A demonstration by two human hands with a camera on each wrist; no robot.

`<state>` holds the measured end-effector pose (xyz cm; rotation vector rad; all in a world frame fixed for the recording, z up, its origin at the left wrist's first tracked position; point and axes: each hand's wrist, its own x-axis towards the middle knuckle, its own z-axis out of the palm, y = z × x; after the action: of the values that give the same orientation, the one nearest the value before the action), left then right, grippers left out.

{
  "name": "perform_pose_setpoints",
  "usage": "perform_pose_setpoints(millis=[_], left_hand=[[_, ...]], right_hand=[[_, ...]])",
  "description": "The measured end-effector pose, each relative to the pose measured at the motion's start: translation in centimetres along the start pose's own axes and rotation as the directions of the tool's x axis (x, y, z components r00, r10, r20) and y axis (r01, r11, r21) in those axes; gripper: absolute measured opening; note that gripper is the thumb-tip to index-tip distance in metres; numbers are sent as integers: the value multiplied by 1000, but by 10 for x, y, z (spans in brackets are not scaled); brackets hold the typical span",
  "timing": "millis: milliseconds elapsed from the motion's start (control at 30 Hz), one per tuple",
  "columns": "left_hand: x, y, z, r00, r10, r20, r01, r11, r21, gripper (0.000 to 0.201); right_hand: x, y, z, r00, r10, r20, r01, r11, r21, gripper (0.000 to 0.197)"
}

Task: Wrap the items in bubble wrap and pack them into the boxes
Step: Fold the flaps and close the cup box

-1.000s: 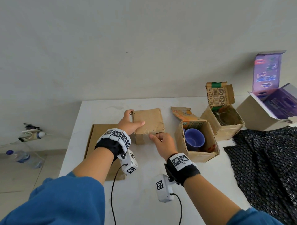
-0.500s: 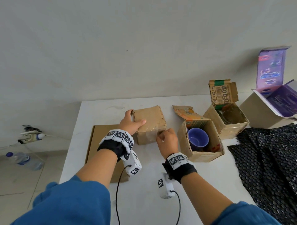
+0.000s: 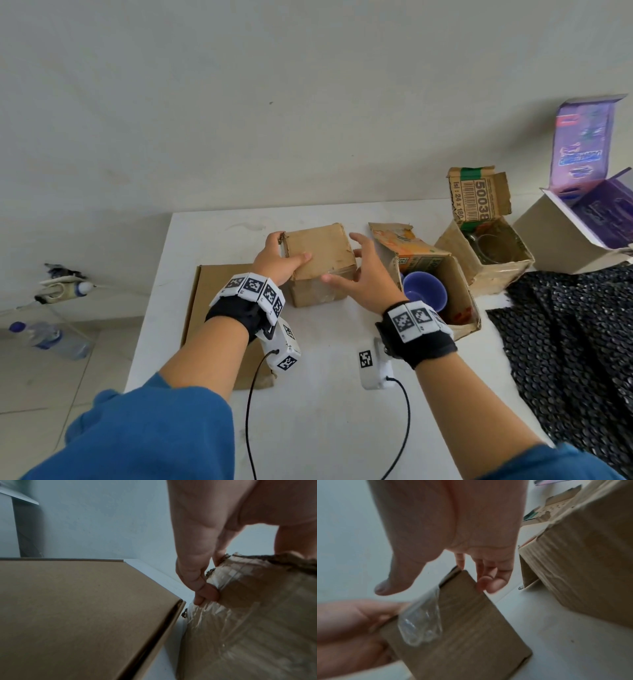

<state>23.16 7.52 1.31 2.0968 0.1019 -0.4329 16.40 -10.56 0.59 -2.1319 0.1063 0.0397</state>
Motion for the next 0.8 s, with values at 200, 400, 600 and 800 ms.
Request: perform_pose_setpoints(millis=[200,400,600,800], left_hand=[[3,-3,-2,1000,13,20,-13,1000,3,71],[4,-4,-2,999,11,39,-11,1000,-3,72],[1,-2,-1,999,25,30,-25,1000,0,72],[2,-1,0,1000,17,2,-17,1000,-5,71]], right_hand=[[12,6,16,984,-120,-132,99,983,-156,96],[14,12,21,977,-172,-126,141,965,-220,95],[13,6,16,987,-147,-59,124,951,-284,93],[14,-7,16,998,-59,-34,44,936,-350,102]])
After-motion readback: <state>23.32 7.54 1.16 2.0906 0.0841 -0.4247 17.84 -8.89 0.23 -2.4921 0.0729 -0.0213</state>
